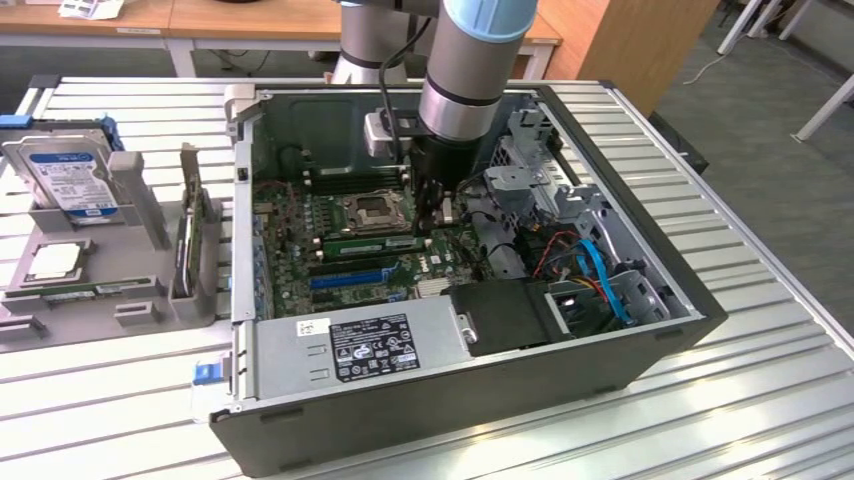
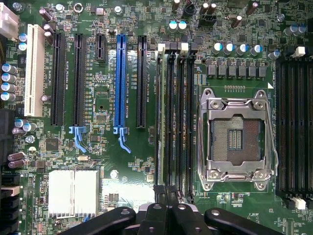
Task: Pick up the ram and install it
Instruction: 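Press down the ram until it locks into place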
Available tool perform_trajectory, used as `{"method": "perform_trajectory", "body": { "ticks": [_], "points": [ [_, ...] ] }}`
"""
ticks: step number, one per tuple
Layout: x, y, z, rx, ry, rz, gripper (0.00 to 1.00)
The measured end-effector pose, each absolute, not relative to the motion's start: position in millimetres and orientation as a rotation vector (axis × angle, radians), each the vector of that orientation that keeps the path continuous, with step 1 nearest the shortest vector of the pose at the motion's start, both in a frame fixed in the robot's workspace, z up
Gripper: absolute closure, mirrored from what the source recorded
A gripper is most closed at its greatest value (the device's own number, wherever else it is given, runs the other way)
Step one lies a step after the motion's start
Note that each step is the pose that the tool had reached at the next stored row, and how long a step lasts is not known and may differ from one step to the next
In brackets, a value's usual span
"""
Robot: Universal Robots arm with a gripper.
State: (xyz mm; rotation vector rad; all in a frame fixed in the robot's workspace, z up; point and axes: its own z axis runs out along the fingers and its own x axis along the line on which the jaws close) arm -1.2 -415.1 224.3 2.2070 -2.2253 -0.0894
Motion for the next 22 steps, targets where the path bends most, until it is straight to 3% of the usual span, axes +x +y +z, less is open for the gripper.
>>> {"method": "perform_trajectory", "body": {
  "ticks": [15, 22],
  "points": [
    [-1, -415, 223, 2.207, -2.225, -0.090, 0.90],
    [-1, -415, 240, 2.207, -2.225, -0.089, 0.90]
  ]
}}
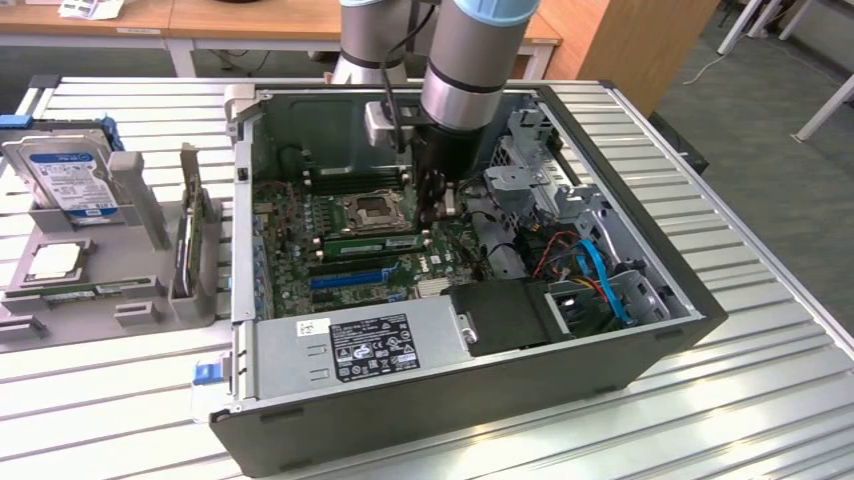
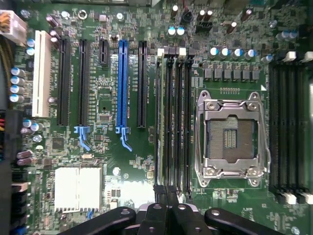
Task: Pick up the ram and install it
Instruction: 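Press down the ram until it locks into place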
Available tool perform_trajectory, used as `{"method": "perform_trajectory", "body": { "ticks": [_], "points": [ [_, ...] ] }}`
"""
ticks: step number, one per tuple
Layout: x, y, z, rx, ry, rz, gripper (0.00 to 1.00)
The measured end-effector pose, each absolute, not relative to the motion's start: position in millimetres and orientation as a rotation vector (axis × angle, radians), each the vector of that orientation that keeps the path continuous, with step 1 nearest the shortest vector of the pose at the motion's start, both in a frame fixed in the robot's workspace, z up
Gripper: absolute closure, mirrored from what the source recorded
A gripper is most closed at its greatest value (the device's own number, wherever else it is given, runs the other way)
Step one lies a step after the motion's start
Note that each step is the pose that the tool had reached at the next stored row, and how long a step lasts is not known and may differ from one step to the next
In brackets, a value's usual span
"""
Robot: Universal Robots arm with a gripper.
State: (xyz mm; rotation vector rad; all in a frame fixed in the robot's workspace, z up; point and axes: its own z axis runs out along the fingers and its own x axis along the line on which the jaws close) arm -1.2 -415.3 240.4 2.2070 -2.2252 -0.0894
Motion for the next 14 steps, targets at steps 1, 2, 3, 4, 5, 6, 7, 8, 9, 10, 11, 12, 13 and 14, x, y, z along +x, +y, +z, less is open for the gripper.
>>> {"method": "perform_trajectory", "body": {
  "ticks": [1, 2, 3, 4, 5, 6, 7, 8, 9, 10, 11, 12, 13, 14],
  "points": [
    [-1, -415, 243, 2.207, -2.225, -0.089, 0.90],
    [-1, -415, 246, 2.207, -2.225, -0.090, 0.90],
    [-1, -415, 248, 2.207, -2.225, -0.089, 0.90],
    [-1, -415, 250, 2.207, -2.225, -0.090, 0.90],
    [-1, -415, 252, 2.207, -2.225, -0.090, 0.90],
    [-1, -415, 253, 2.207, -2.225, -0.089, 0.90],
    [-1, -415, 254, 2.207, -2.225, -0.089, 0.90],
    [-1, -415, 254, 2.207, -2.225, -0.090, 0.90],
    [-1, -415, 254, 2.207, -2.225, -0.090, 0.90],
    [-1, -415, 254, 2.207, -2.225, -0.090, 0.90],
    [-1, -415, 254, 2.207, -2.225, -0.090, 0.90],
    [-3, -415, 254, 2.207, -2.225, -0.089, 0.90],
    [-6, -415, 254, 2.207, -2.225, -0.089, 0.90],
    [-11, -415, 254, 2.208, -2.226, -0.089, 0.90]
  ]
}}
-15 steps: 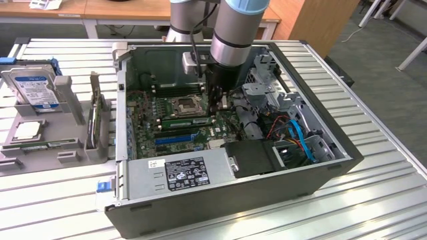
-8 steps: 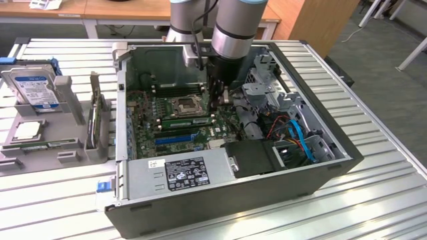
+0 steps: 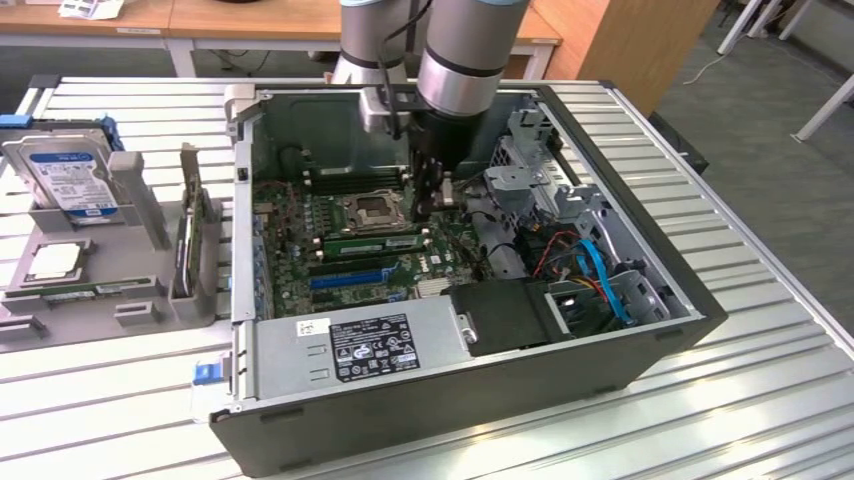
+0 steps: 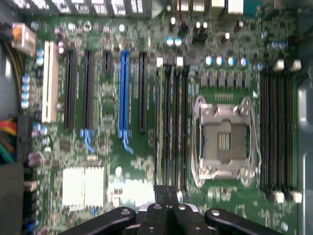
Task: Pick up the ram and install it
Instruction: 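Press down the ram until it locks into place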
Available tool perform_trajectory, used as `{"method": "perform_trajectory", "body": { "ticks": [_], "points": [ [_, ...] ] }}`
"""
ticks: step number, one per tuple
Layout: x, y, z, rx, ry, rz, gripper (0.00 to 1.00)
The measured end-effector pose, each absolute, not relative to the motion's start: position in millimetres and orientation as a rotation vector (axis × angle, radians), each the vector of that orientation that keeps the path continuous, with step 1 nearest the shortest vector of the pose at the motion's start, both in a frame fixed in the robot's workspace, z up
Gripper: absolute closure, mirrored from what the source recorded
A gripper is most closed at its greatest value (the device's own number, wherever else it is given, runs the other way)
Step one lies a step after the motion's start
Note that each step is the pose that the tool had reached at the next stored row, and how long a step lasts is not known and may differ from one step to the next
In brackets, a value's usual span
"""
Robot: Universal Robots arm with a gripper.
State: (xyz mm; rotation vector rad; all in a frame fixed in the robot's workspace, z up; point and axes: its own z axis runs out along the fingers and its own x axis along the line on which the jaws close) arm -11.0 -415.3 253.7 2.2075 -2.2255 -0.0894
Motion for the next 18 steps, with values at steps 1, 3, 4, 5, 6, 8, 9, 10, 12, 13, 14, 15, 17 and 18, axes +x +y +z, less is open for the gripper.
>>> {"method": "perform_trajectory", "body": {
  "ticks": [1, 3, 4, 5, 6, 8, 9, 10, 12, 13, 14, 15, 17, 18],
  "points": [
    [-15, -415, 254, 2.208, -2.226, -0.089, 0.90],
    [-25, -415, 254, 2.209, -2.227, -0.088, 0.90],
    [-29, -415, 254, 2.209, -2.227, -0.088, 0.90],
    [-34, -415, 254, 2.208, -2.227, -0.087, 0.90],
    [-38, -415, 253, 2.209, -2.227, -0.087, 0.90],
    [-46, -415, 253, 2.209, -2.227, -0.087, 0.90],
    [-50, -415, 253, 2.209, -2.227, -0.087, 0.90],
    [-54, -415, 253, 2.209, -2.227, -0.087, 0.90],
    [-62, -415, 253, 2.209, -2.227, -0.087, 0.90],
    [-65, -415, 253, 2.209, -2.227, -0.087, 0.90],
    [-68, -415, 253, 2.209, -2.227, -0.087, 0.90],
    [-71, -415, 253, 2.209, -2.227, -0.087, 0.90],
    [-76, -415, 253, 2.209, -2.227, -0.087, 0.90],
    [-78, -415, 252, 2.209, -2.227, -0.087, 0.90]
  ]
}}
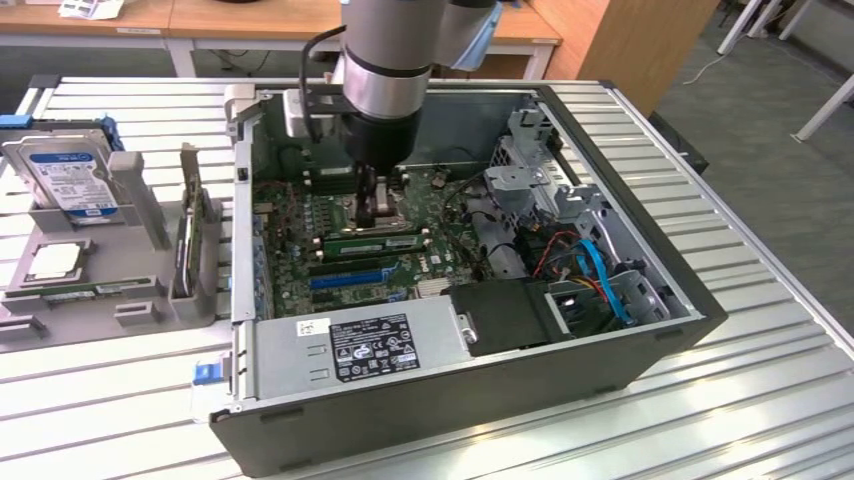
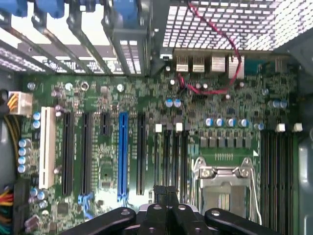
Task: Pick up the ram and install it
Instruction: 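Press down the ram until it locks into place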
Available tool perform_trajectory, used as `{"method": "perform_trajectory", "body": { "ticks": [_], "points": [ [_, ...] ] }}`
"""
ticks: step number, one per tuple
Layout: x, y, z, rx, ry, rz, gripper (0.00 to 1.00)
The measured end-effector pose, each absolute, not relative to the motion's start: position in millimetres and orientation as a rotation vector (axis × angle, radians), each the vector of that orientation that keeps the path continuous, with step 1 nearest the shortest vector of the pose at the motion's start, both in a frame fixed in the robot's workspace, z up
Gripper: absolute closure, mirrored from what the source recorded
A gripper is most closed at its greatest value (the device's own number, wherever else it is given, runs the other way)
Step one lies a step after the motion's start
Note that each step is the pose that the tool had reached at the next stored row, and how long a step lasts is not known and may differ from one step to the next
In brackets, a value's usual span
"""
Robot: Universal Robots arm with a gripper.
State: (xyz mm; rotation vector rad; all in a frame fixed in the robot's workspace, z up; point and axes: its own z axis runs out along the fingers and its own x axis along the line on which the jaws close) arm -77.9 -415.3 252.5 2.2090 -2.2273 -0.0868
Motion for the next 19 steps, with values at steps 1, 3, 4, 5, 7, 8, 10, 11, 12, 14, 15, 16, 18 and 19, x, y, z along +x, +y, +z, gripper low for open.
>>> {"method": "perform_trajectory", "body": {
  "ticks": [1, 3, 4, 5, 7, 8, 10, 11, 12, 14, 15, 16, 18, 19],
  "points": [
    [-79.8, -415.3, 252.4, 2.209, -2.227, -0.087, 0.90],
    [-82.2, -415.3, 252.3, 2.209, -2.227, -0.087, 0.90],
    [-83.4, -415.3, 252.4, 2.209, -2.227, -0.087, 0.90],
    [-84.0, -415.3, 252.4, 2.209, -2.227, -0.087, 0.90],
    [-84.1, -415.3, 252.4, 2.209, -2.227, -0.087, 0.90],
    [-84.1, -415.3, 252.4, 2.209, -2.227, -0.087, 0.90],
    [-84.2, -415.4, 252.3, 2.209, -2.227, -0.087, 0.90],
    [-84.2, -415.4, 251.9, 2.209, -2.227, -0.087, 0.90],
    [-84.3, -415.4, 251.5, 2.209, -2.227, -0.087, 0.90],
    [-84.3, -415.3, 250.3, 2.209, -2.227, -0.087, 0.90],
    [-84.4, -415.3, 249.5, 2.209, -2.227, -0.087, 0.90],
    [-84.4, -415.3, 248.6, 2.209, -2.227, -0.087, 0.90],
    [-84.5, -415.3, 246.7, 2.209, -2.227, -0.087, 0.90],
    [-84.6, -415.3, 245.7, 2.209, -2.227, -0.087, 0.90]
  ]
}}
